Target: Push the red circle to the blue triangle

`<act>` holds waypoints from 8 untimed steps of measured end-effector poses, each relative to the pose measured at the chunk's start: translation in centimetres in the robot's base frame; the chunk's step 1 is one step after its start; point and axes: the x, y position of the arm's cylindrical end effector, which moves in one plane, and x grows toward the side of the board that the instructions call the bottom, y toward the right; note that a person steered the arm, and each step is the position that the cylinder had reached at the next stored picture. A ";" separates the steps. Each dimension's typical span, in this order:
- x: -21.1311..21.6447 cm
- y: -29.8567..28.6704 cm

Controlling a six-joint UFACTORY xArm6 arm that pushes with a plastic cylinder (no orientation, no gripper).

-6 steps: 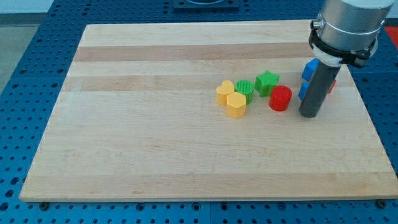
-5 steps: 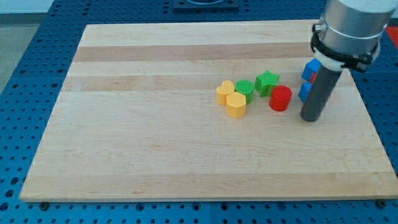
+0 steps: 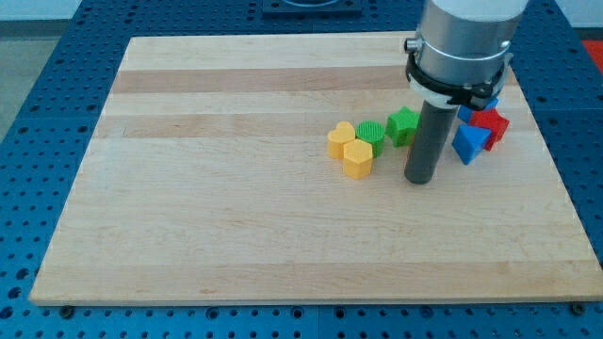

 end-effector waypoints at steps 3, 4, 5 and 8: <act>-1.7 0.2; -2.1 -0.4; -2.8 -0.3; -3.9 2.0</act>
